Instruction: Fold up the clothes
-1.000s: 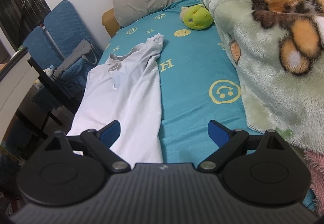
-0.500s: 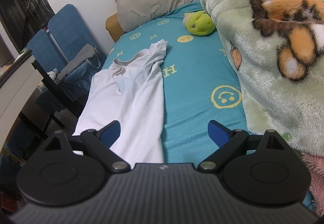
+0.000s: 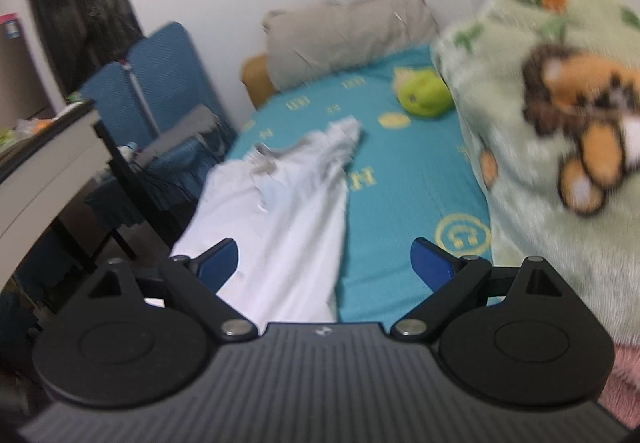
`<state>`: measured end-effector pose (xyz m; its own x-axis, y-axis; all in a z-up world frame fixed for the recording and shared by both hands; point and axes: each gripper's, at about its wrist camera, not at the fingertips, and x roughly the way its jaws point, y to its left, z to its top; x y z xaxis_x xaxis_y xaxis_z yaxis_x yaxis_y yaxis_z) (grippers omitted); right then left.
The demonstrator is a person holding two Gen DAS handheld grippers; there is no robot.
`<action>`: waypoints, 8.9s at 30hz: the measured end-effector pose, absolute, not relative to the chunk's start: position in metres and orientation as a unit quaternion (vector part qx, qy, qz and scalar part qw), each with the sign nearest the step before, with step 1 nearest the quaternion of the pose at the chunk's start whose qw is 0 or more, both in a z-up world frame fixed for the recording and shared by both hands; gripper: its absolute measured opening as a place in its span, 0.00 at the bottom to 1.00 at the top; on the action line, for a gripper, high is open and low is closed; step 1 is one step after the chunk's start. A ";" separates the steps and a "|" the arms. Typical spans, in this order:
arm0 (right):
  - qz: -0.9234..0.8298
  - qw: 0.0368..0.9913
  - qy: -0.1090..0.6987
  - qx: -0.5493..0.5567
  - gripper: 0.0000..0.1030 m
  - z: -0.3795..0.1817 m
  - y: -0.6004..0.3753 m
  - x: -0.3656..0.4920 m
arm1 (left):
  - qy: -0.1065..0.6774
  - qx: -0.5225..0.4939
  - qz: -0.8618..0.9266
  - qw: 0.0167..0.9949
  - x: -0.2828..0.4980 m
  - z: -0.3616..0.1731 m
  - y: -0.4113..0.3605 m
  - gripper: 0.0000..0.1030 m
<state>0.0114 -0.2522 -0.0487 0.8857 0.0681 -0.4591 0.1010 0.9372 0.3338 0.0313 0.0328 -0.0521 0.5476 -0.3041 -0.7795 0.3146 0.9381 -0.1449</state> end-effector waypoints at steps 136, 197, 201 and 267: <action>-0.004 0.961 0.249 0.120 0.98 -0.069 -0.238 0.217 | 0.206 -0.012 -0.174 0.963 0.044 -0.068 0.074 0.98; -0.004 0.873 0.332 0.357 0.98 -0.098 -0.264 0.033 | 0.292 0.156 -0.225 0.917 -0.081 -0.044 -0.022 0.05; -0.010 0.868 0.350 0.352 0.98 -0.104 -0.267 0.035 | 0.341 0.209 -0.258 0.880 -0.075 -0.079 -0.050 0.06; 0.086 0.873 0.312 0.365 0.09 0.028 -0.240 -0.178 | 0.342 -0.282 -0.270 0.855 -0.138 0.092 0.080 0.04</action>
